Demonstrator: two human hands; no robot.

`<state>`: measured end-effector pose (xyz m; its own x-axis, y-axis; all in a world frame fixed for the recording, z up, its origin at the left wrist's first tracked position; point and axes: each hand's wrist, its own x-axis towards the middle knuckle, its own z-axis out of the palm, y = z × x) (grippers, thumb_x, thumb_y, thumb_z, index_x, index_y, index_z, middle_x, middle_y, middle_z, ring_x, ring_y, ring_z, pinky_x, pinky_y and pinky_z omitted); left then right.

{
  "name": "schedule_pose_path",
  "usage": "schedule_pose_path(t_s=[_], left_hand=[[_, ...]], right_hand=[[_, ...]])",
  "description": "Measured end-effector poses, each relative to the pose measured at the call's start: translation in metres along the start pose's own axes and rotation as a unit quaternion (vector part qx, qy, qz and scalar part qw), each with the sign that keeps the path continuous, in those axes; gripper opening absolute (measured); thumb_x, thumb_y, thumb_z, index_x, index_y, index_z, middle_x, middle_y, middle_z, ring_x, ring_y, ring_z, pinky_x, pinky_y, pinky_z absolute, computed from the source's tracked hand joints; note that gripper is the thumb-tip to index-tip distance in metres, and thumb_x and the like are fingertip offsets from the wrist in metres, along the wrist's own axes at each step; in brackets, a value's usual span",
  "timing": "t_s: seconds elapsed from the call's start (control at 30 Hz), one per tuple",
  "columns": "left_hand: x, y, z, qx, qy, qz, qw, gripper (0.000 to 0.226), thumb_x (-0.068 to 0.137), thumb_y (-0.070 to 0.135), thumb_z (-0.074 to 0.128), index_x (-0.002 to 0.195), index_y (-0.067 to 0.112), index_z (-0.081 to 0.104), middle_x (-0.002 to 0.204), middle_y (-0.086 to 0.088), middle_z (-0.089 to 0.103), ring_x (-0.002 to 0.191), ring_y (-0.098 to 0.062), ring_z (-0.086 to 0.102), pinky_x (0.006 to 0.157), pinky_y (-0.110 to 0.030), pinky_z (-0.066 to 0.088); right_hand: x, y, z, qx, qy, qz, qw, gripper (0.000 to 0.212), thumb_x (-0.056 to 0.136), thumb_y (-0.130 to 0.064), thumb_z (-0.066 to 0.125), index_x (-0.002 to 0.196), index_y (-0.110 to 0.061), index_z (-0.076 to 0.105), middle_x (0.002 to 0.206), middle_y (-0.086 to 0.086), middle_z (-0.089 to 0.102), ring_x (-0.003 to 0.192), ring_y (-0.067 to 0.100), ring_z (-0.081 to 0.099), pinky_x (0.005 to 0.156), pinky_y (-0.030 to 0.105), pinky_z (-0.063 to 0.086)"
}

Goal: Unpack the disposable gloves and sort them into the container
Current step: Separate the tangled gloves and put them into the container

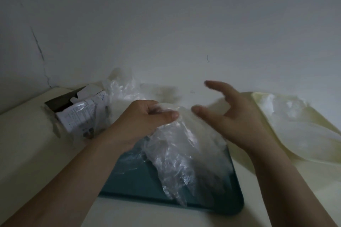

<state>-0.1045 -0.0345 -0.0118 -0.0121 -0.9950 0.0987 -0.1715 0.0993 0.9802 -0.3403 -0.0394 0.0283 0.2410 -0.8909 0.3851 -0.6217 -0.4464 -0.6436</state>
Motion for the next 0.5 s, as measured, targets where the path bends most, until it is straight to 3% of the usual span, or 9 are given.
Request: schedule_pose_path(t_s=[0.03, 0.1, 0.17, 0.23, 0.27, 0.33, 0.37, 0.43, 0.5], left_hand=[[-0.002, 0.002, 0.002, -0.003, -0.008, 0.012, 1.000, 0.050, 0.066, 0.049, 0.088, 0.067, 0.010, 0.056, 0.062, -0.007, 0.047, 0.060, -0.020, 0.046, 0.057, -0.029, 0.040], [-0.003, 0.004, 0.007, -0.016, -0.032, 0.020, 0.999, 0.045, 0.070, 0.053, 0.086, 0.068, 0.014, 0.066, 0.066, -0.017, 0.056, 0.060, -0.028, 0.051, 0.060, -0.033, 0.045], [-0.006, 0.006, 0.010, -0.056, -0.046, 0.016, 0.997, 0.058, 0.070, 0.058, 0.086, 0.091, 0.005, 0.076, 0.082, -0.028, 0.066, 0.067, -0.040, 0.058, 0.069, -0.039, 0.050], [-0.005, 0.004, 0.007, -0.108, -0.046, -0.008, 0.993, 0.061, 0.068, 0.055, 0.087, 0.096, 0.002, 0.075, 0.078, -0.018, 0.062, 0.067, -0.031, 0.055, 0.071, -0.037, 0.049], [-0.005, 0.004, 0.005, -0.130, -0.055, -0.013, 0.990, 0.048, 0.069, 0.048, 0.088, 0.091, 0.007, 0.077, 0.076, -0.012, 0.057, 0.066, -0.025, 0.052, 0.070, -0.036, 0.049], [-0.005, 0.005, 0.002, -0.180, -0.073, -0.029, 0.980, 0.016, 0.070, 0.028, 0.087, 0.079, 0.018, 0.080, 0.075, -0.005, 0.054, 0.062, -0.014, 0.049, 0.068, -0.033, 0.051], [-0.004, 0.003, 0.000, -0.202, -0.072, -0.035, 0.976, 0.008, 0.070, 0.021, 0.085, 0.075, 0.020, 0.079, 0.075, -0.004, 0.054, 0.061, -0.012, 0.049, 0.067, -0.032, 0.052], [-0.002, 0.002, 0.001, -0.224, -0.058, -0.044, 0.972, 0.006, 0.073, 0.019, 0.082, 0.076, 0.018, 0.077, 0.076, -0.007, 0.055, 0.066, -0.015, 0.055, 0.069, -0.032, 0.055], [0.003, -0.001, 0.001, -0.229, -0.031, -0.052, 0.972, 0.013, 0.077, 0.023, 0.081, 0.082, 0.015, 0.073, 0.086, -0.012, 0.061, 0.083, -0.025, 0.062, 0.072, -0.033, 0.059]], right_hand=[[-0.002, -0.008, 0.000, -0.001, -0.064, -0.024, 0.998, 0.078, 0.074, -0.060, 0.081, 0.144, -0.045, 0.049, 0.136, -0.036, 0.048, 0.119, -0.014, 0.043, 0.094, 0.005, 0.032], [-0.003, -0.012, 0.011, 0.004, -0.144, -0.052, 0.988, 0.078, 0.067, -0.061, 0.086, 0.138, -0.044, 0.057, 0.133, -0.030, 0.061, 0.118, -0.012, 0.055, 0.101, 0.014, 0.044], [-0.002, -0.003, 0.026, 0.044, -0.129, -0.051, 0.989, 0.047, 0.075, -0.048, 0.087, 0.117, -0.034, 0.073, 0.108, -0.015, 0.075, 0.097, 0.004, 0.070, 0.091, 0.034, 0.058], [0.002, 0.005, 0.031, 0.109, -0.082, -0.032, 0.990, 0.018, 0.084, -0.033, 0.084, 0.093, -0.020, 0.077, 0.083, 0.003, 0.076, 0.075, 0.024, 0.071, 0.075, 0.048, 0.059], [0.003, 0.009, 0.030, 0.150, -0.066, -0.021, 0.986, 0.018, 0.087, -0.029, 0.082, 0.087, -0.012, 0.075, 0.079, 0.013, 0.074, 0.069, 0.030, 0.069, 0.070, 0.049, 0.057], [0.003, 0.013, 0.026, 0.213, -0.048, 0.000, 0.976, 0.032, 0.093, -0.028, 0.076, 0.081, 0.001, 0.069, 0.072, 0.021, 0.069, 0.061, 0.024, 0.062, 0.061, 0.043, 0.053], [0.003, 0.014, 0.024, 0.225, -0.042, 0.007, 0.973, 0.039, 0.096, -0.028, 0.072, 0.078, 0.005, 0.065, 0.065, 0.018, 0.065, 0.058, 0.019, 0.059, 0.058, 0.035, 0.050], [0.003, 0.018, 0.023, 0.231, -0.037, 0.019, 0.972, 0.048, 0.102, -0.030, 0.064, 0.072, 0.007, 0.055, 0.057, 0.004, 0.052, 0.053, 0.012, 0.050, 0.054, 0.024, 0.043], [0.004, 0.022, 0.024, 0.241, -0.035, 0.033, 0.969, 0.050, 0.106, -0.030, 0.057, 0.070, 0.005, 0.048, 0.059, 0.000, 0.043, 0.054, 0.010, 0.042, 0.052, 0.021, 0.037]])
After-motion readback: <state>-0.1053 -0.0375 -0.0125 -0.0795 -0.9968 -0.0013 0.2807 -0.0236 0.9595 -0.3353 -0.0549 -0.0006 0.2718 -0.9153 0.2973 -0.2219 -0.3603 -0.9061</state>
